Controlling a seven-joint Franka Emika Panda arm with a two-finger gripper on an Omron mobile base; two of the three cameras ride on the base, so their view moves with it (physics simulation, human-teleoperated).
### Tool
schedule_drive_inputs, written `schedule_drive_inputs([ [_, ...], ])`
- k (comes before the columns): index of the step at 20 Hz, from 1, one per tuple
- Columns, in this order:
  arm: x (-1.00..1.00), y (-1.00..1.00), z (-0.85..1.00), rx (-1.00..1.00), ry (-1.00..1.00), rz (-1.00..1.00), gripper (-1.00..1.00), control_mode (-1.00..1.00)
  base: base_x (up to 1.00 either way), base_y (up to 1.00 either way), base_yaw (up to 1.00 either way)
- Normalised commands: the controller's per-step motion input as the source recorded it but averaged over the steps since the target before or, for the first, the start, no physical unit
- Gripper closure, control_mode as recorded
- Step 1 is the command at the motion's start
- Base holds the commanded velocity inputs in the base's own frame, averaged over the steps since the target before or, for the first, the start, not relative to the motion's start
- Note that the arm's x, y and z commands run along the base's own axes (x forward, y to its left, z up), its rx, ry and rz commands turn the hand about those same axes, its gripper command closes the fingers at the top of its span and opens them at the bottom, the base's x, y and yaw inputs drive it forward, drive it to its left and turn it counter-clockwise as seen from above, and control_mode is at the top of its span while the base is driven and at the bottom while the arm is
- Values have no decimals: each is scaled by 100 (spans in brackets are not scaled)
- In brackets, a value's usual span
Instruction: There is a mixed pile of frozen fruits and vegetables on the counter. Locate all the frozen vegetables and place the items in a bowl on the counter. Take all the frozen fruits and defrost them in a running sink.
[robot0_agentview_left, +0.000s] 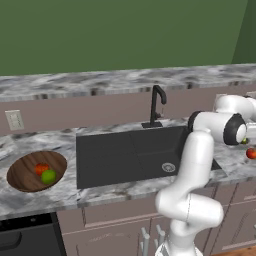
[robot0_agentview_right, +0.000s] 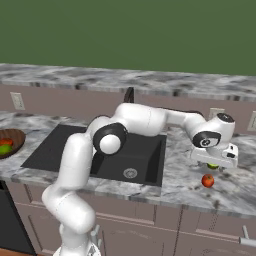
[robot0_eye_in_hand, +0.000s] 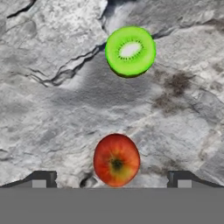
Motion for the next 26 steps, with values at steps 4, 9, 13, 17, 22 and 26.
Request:
schedule_drive_inputs([
  [4, 0, 3, -19, -10, 17, 1, -100, -100, 0, 0, 0],
  [9, 0, 3, -14, -4, 6, 0, -100, -100, 0, 0, 0],
  [13, 0, 6, -29, 0, 0, 0, -100, -100, 0, 0, 0],
  [17, 0, 1, -41, 0, 0, 0, -100, -100, 0, 0, 0],
  [22, 0, -1, -35, 0, 0, 0, -100, -100, 0, 0, 0],
  [26, 0, -4, -33, 0, 0, 0, -100, -100, 0, 0, 0],
])
